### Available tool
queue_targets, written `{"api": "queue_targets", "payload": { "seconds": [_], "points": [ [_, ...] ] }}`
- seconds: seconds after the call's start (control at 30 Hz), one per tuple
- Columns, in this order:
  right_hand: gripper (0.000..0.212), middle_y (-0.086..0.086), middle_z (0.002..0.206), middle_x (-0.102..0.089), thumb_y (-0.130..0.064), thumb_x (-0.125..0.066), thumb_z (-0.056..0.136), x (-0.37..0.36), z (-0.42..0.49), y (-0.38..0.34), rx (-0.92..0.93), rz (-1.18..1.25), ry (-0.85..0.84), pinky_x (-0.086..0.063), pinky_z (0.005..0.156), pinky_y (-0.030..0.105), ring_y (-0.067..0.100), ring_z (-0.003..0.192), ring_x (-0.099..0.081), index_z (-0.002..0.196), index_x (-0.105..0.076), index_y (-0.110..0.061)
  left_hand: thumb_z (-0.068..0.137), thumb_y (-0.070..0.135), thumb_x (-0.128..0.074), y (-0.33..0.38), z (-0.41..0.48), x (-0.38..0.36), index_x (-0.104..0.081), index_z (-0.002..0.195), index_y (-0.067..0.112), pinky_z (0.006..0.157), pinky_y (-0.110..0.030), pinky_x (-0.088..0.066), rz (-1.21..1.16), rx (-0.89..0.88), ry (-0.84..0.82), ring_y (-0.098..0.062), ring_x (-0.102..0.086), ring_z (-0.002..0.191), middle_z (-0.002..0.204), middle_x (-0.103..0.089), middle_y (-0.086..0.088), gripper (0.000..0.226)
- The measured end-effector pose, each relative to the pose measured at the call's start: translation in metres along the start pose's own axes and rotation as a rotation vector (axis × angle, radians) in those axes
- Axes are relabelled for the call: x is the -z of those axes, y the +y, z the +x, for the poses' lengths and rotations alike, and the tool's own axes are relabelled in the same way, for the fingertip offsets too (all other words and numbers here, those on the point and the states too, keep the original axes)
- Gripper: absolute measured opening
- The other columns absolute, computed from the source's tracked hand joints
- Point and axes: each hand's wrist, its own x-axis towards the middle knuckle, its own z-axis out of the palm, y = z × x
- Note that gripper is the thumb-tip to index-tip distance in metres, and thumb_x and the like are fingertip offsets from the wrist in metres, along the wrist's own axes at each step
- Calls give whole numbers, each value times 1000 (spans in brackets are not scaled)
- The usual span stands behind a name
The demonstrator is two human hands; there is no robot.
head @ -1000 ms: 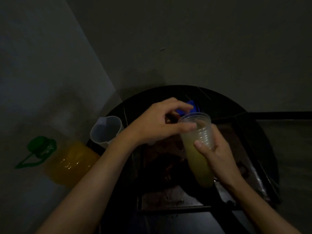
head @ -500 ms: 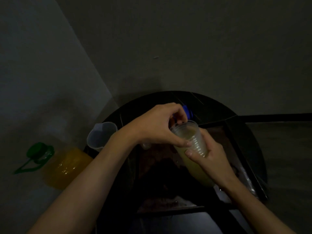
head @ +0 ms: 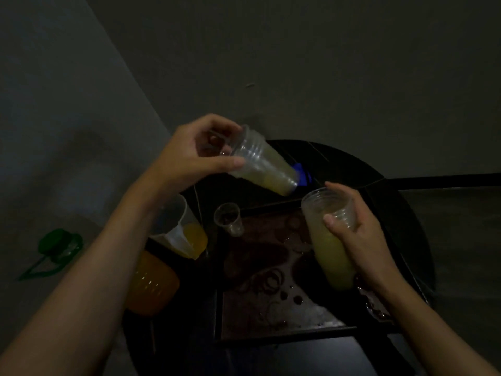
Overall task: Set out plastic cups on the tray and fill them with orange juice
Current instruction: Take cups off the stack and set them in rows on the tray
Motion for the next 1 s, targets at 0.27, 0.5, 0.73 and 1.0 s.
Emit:
{"api": "queue_targets", "payload": {
  "seconds": [0.27, 0.5, 0.73, 1.0],
  "points": [
    [63, -32, 111, -64, -59, -65, 70, 2, 4, 0, 16, -22, -8, -51, 84, 24, -3, 103, -64, 130, -54, -43, 64, 38, -85, -44, -6, -37, -68, 110, 23, 85, -34, -55, -69, 103, -55, -16, -62, 90, 96, -63, -7, 51],
    [63, -27, 114, -65, -60, -69, 67, 11, 2, 6, 16, -101, -28, -49, 81, 12, -3, 104, -64, 128, -54, -52, 67, 36, -84, -38, 1, -28, -67, 112, 12, 83, -31, -52, -197, 17, 95, -22, -60, 95, 103, -65, -7, 53],
    [59, -22, 120, -64, -57, -72, 70, 3, 1, 3, 41, -99, -168, -47, 80, 10, 0, 108, -63, 126, -52, -54, 63, 35, -84, -14, 3, -65, -66, 107, 20, 87, -48, -59, 32, 9, -175, -22, -67, 89, 101, -71, 1, 50],
    [59, -24, 118, -64, -61, -73, 67, 2, 0, 11, 32, -138, -155, -46, 81, 9, -1, 107, -63, 121, -49, -64, 65, 34, -79, -3, 7, -81, -57, 108, 19, 86, -54, -57, 110, -20, -269, -20, -70, 99, 107, -71, 0, 51]
  ]
}}
